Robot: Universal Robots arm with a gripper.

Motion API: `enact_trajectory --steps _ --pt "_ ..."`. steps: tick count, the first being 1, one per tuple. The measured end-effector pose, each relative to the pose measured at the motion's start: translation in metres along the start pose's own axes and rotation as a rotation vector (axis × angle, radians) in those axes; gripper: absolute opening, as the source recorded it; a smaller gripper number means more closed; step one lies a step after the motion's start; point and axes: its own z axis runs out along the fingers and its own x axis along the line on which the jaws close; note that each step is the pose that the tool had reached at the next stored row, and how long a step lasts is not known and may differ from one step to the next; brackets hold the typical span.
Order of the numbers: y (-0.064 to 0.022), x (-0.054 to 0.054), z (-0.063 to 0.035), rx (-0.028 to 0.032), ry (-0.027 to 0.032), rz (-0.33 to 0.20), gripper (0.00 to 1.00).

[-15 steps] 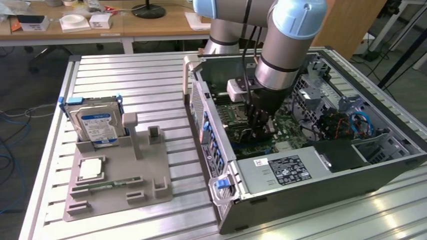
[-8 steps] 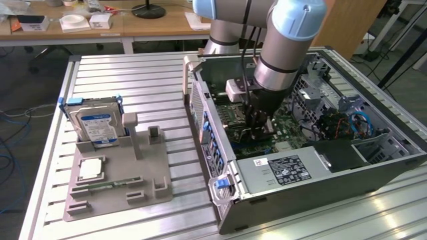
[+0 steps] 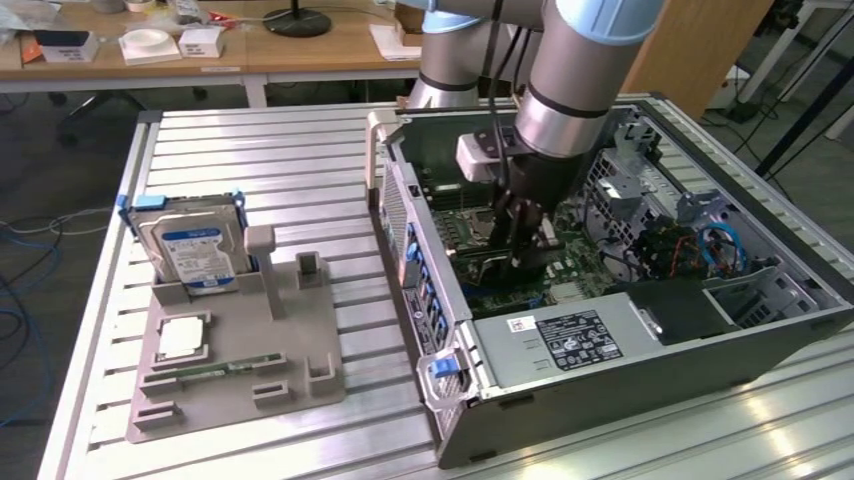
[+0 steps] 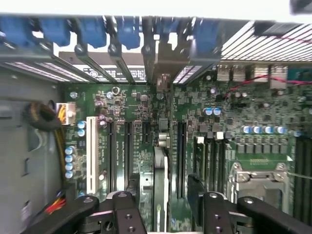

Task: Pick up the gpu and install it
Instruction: 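Insert the gpu into the slot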

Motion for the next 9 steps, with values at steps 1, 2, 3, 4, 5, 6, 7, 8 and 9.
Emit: enact_trajectory --steps 1,2,3,4,5,6,7,8,9 --pt "0.0001 -0.0001 -0.0035 0.0 0.0 0.0 0.52" --pt "0.0001 -0.0001 -0.004 0.0001 -0.0001 0.0 0.52" --pt "0.0001 -0.0001 -0.004 0.0001 -0.0001 0.0 0.5" --pt "0.0001 -0.0001 -0.004 0.0001 -0.0001 0.0 0.44" --pt "0.0001 -0.0001 -0.004 0.0001 -0.0001 0.0 0.44" --pt "0.0001 -0.0001 -0.004 0.0 -0.0001 0.0 0.38" --pt "0.0001 -0.0001 -0.004 0.0 0.0 0.0 0.38" --pt "0.0001 -0.0001 -0.004 0.0 0.0 0.0 0.32" --pt "0.0001 -0.0001 -0.004 0.0 0.0 0.0 0.26"
